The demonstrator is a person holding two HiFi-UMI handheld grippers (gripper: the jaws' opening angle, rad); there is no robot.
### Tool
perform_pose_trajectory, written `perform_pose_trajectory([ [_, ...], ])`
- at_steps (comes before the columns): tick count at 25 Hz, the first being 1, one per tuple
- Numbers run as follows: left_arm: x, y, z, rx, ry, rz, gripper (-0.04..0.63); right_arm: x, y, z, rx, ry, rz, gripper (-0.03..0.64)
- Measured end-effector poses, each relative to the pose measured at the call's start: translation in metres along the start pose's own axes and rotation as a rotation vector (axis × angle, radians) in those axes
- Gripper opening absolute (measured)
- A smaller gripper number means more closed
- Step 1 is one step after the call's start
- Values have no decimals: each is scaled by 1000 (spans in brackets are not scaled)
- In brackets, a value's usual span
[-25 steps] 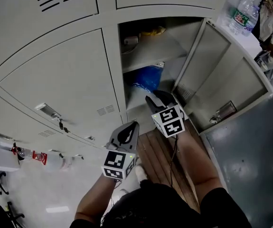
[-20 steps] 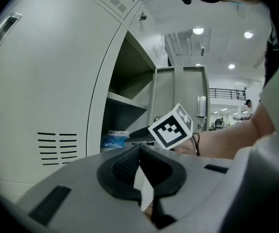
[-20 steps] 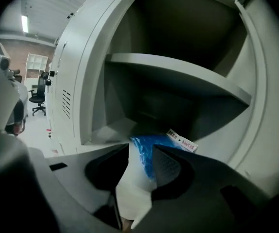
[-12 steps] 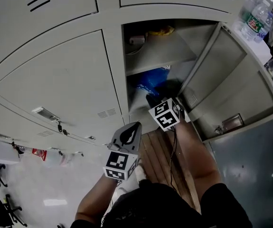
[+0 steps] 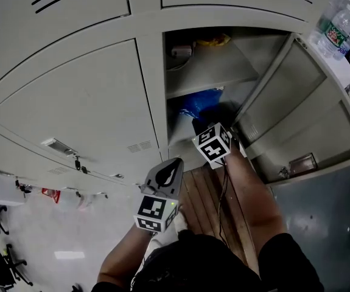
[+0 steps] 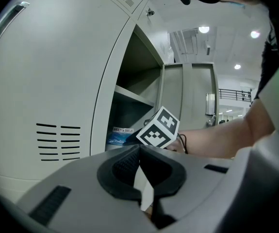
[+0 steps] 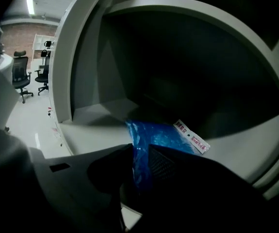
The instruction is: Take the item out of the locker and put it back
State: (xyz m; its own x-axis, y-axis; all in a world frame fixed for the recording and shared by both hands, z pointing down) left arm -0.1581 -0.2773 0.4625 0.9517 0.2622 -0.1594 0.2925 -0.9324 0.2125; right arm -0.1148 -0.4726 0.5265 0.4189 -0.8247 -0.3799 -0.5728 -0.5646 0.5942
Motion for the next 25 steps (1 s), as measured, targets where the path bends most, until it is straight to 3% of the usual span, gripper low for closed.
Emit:
perform_pose_trajectory([
  [8, -1, -2, -2, -3, -11, 2, 5, -1, 4, 0, -7, 18, -27, 37],
  [17, -1, -18, -1, -1, -6, 1, 3, -7, -1, 0, -30, 29, -65, 27],
  [25, 1, -44, 0, 7, 5, -6, 3, -24, -29, 3, 18, 100, -100, 20],
])
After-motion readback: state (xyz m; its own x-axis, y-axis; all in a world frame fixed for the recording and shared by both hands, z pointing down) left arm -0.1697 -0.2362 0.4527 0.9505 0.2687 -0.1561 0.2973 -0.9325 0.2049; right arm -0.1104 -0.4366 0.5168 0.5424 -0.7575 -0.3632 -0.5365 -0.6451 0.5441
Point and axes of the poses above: the fingertips, and each gripper's own axes: y forward along the fingers, x to its right, z out of its top, the point moved 5 cm from there along -y, backward along the fingers, and after that the axes turned 1 degree about x, right-handed, at the moved point
